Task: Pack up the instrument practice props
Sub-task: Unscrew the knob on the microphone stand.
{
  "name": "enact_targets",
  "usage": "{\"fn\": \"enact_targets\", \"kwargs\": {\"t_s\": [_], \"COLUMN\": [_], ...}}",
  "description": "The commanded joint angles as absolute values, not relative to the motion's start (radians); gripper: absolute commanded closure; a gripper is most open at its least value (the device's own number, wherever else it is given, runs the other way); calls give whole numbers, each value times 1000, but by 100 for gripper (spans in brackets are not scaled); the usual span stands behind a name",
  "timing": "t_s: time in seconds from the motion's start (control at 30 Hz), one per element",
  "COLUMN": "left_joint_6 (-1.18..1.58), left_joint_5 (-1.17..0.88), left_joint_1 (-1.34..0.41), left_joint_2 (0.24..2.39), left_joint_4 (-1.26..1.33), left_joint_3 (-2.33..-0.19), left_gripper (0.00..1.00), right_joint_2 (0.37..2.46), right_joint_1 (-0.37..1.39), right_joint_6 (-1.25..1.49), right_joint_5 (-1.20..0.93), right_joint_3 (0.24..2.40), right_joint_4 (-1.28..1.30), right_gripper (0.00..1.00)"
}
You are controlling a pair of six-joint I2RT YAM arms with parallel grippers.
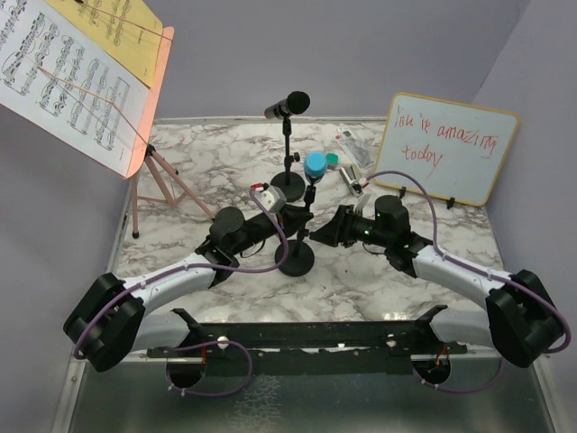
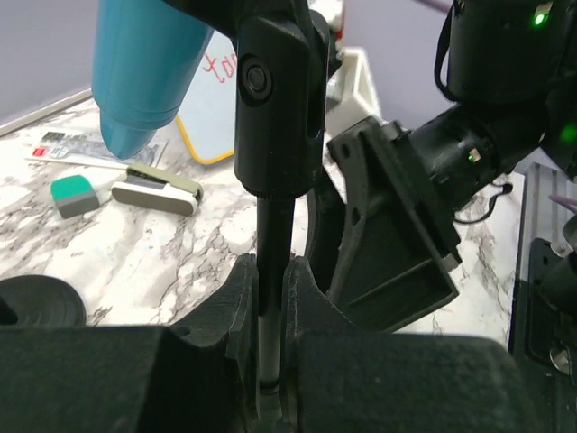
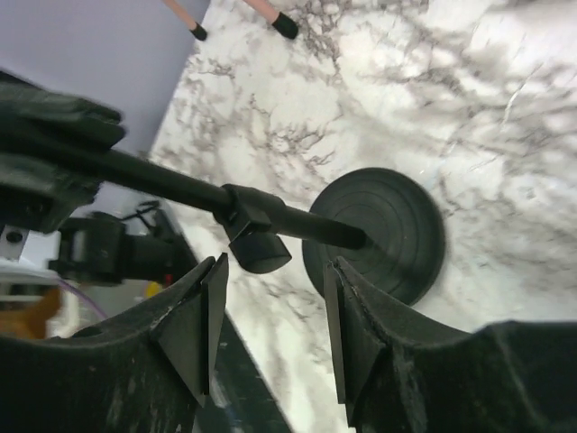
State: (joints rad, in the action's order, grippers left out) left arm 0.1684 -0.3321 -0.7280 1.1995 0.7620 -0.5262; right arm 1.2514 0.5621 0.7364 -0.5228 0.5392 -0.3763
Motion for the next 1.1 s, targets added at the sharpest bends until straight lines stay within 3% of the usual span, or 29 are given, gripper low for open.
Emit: {"fn": "enact_targets", "kwargs": {"t_s": [0.0,0.23,0.57,0.77,1.07], "left_joint_6": [128,113,120,146,166], "left_joint_5": [-487,-542,-580,-551,-542], "left_joint_1": [-701,-693,-678,-670,-667], "left_joint_2": [1226,1222,1282,1283,1279], "left_joint_4": [893,992,1199,1260,1258], "left_joint_3": [-504,-459,-465,-416,-405], "left_gripper": [100,100,100,100,100], "right_joint_2": [1134,1045,1115,1144,1125], "right_joint_1": [568,568,569,587,672], "right_joint_6": [361,76,-220,-316,-473], "right_joint_5": [-422,-491,-614,-609,-546], "right_joint_3": [531,425,369,382,402], "right_joint_4": [-254,-412,-661,-670,-606], "right_gripper": [46,44,45,51,52]}}
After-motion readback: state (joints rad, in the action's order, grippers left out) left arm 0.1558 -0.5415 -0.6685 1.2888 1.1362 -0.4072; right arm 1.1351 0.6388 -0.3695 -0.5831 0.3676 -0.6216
